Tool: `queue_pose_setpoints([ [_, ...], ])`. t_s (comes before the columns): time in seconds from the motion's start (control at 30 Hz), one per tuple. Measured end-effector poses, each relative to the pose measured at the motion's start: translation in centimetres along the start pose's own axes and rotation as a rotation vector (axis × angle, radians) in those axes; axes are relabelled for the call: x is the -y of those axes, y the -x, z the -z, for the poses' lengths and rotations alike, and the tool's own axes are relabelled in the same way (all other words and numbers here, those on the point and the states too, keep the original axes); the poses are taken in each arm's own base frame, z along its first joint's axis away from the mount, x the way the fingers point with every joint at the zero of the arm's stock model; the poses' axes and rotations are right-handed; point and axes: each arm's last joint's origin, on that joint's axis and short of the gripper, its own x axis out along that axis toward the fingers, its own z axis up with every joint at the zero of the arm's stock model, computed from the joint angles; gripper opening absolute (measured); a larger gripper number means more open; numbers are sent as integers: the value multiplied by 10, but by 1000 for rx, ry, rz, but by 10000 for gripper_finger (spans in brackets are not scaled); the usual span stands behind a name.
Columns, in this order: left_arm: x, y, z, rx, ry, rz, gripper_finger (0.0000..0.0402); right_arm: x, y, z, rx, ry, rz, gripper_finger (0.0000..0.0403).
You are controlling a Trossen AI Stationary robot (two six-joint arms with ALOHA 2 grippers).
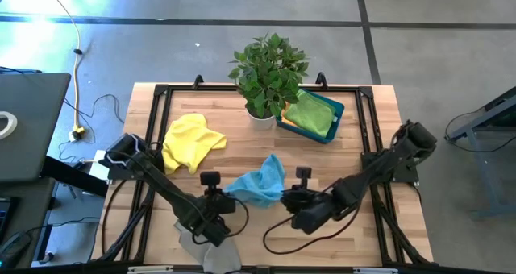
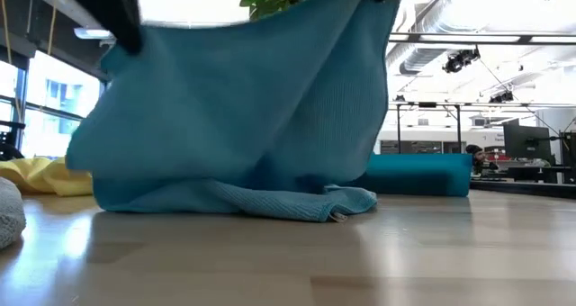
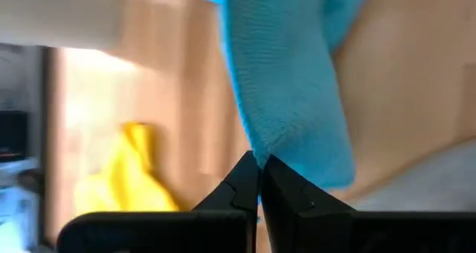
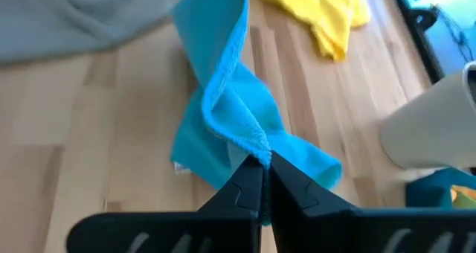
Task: Fold microfiber towels
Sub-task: Fold the blue towel
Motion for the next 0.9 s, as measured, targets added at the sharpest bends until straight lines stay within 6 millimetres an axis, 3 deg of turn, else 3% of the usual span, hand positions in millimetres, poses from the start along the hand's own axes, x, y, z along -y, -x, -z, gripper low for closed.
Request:
queue_pose_setpoints([
  [0.23,-23,29,-10,50,-15,-122,1,23,16,8,115,-22,3,0],
  [0.43,-38,52,-26,138,-110,-134,1,49,41,-14,200,32,16,0],
  [0.7,-70,85,-50,285,-184,-205,0,75,71,-32,217,110,-129,0],
  [0.9,-93,104,-61,357,-197,-269,0,91,86,-34,144,153,45,0],
])
